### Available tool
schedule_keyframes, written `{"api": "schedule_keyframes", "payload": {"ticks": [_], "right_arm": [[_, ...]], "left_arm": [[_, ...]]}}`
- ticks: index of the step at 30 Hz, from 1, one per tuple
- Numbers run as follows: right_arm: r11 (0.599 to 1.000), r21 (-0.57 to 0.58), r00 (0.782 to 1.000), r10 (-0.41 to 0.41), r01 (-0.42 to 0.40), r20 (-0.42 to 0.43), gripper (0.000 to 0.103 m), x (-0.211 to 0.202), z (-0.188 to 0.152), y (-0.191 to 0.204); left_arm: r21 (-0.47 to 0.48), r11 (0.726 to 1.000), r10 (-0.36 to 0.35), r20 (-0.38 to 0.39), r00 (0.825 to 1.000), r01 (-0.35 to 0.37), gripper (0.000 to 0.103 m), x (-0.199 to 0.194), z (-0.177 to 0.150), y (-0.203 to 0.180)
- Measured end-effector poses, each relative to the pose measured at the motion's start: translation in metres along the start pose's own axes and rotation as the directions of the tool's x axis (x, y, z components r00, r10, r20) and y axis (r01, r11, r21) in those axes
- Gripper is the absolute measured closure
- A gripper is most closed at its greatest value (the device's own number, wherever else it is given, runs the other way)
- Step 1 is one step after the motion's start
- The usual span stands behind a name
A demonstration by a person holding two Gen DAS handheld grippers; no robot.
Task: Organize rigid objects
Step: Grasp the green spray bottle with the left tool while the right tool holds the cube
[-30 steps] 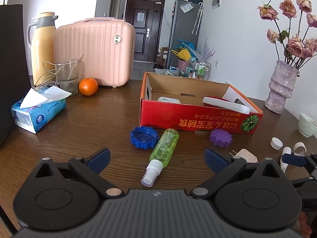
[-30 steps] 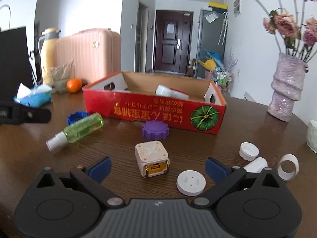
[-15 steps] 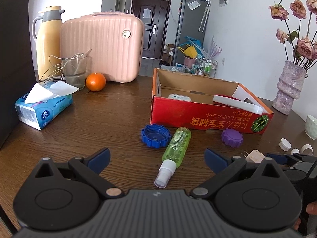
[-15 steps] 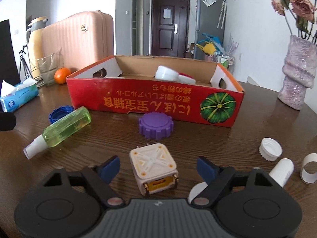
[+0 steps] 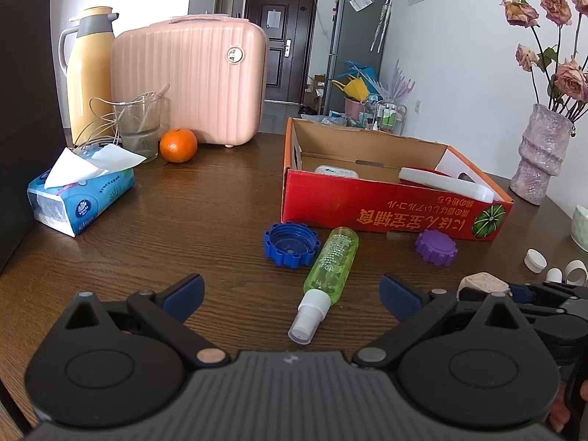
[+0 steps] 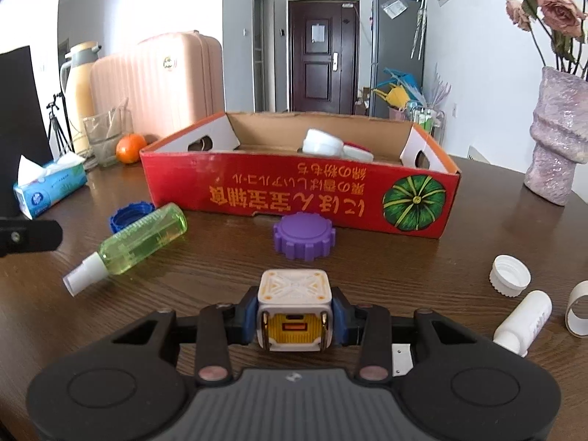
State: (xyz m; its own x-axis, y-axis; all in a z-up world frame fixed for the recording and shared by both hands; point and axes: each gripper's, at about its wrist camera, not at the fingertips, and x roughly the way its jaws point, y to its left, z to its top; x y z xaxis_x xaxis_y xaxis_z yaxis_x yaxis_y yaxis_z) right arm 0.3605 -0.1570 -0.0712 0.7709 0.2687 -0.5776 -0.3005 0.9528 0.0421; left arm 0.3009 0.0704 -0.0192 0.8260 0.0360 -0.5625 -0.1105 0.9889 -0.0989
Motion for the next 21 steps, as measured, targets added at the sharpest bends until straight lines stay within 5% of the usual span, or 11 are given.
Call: {"api": "schedule_keyframes", "payload": {"ticks": [21], "right_arm": [[0.996,0.089,0.991,0.016,-0.028,0.133,0.065,-0.049,0.003,-0.016]], "left_arm": [[0.024,1.0,0.008,-0.047,0.999,-0.007,0.0,0.018,0.001,-0.01]]}}
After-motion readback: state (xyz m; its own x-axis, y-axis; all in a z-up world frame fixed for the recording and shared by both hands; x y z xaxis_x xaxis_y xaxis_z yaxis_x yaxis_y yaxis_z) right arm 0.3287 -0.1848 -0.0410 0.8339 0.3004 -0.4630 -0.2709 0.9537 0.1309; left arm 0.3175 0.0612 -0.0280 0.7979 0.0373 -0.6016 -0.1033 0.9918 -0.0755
